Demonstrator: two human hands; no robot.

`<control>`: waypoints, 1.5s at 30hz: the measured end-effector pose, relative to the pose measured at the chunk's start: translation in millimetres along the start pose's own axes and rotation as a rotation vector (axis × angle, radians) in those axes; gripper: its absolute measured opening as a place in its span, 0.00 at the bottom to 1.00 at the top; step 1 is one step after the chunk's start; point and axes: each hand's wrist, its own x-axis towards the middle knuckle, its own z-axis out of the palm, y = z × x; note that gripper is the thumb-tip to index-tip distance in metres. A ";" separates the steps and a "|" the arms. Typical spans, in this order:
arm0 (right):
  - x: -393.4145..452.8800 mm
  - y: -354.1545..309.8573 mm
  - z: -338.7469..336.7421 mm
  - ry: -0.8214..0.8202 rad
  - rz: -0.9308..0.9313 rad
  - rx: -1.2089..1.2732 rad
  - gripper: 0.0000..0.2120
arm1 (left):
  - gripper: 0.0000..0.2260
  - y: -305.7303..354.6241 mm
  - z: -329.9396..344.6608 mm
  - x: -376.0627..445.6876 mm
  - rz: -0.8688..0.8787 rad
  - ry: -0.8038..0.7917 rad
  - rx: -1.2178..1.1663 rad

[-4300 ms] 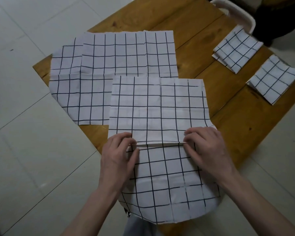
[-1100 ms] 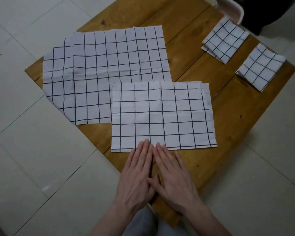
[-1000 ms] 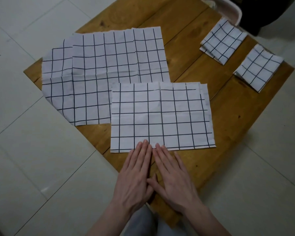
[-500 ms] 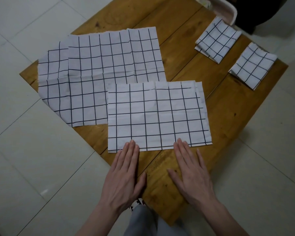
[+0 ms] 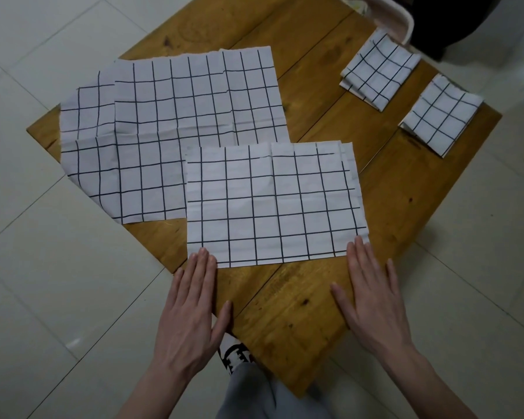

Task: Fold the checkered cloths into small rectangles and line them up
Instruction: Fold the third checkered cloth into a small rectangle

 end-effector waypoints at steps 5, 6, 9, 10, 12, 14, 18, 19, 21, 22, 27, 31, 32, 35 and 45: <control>-0.2 -4.2 4.3 0.030 0.035 -0.014 0.37 | 0.34 0.6 5.2 0.1 -0.018 0.029 -0.007; -0.2 -4.5 4.9 0.032 0.041 -0.017 0.37 | 0.34 1.0 6.1 0.0 -0.018 0.031 -0.010; 0.6 -5.6 5.6 0.029 0.050 -0.006 0.37 | 0.34 0.4 6.2 -0.3 -0.020 0.028 -0.019; 0.9 -5.4 5.3 0.028 0.054 -0.002 0.37 | 0.33 0.8 5.9 -0.2 -0.023 0.025 -0.025; 1.4 -5.6 3.7 0.027 0.064 0.005 0.36 | 0.33 4.0 3.4 0.7 -0.045 0.028 -0.049; 1.7 -6.4 -0.1 0.042 0.067 0.013 0.35 | 0.32 11.7 -1.3 1.8 -0.083 0.052 -0.093; 5.4 -13.4 -9.3 0.111 0.083 0.055 0.33 | 0.31 42.4 -9.7 9.1 -0.072 0.080 -0.164; 7.2 -14.6 -11.4 0.134 0.092 0.071 0.31 | 0.31 52.4 -9.8 12.8 -0.037 0.071 -0.171; 12.0 -16.1 -15.6 0.173 0.103 0.101 0.29 | 0.32 72.9 -7.6 22.6 0.046 0.046 -0.167; 14.7 -16.8 -17.7 0.191 0.108 0.117 0.27 | 0.32 82.2 -5.7 28.0 0.085 0.034 -0.157; 29.4 -25.5 -29.6 0.272 0.243 0.242 0.22 | 0.32 107.1 4.1 48.5 0.151 -0.033 -0.087; 40.5 -26.9 -41.8 0.196 0.403 0.306 0.29 | 0.31 109.3 10.0 49.5 0.137 -0.047 -0.055; 42.3 -26.7 -44.3 0.181 0.430 0.305 0.31 | 0.31 109.6 10.3 48.6 0.137 -0.048 -0.053; 47.2 -28.9 -51.0 0.120 0.513 0.292 0.33 | 0.31 110.4 10.6 46.1 0.146 -0.052 -0.049; 50.6 -32.1 -54.1 0.123 0.583 0.436 0.22 | 0.31 117.8 13.0 40.2 0.142 -0.065 -0.066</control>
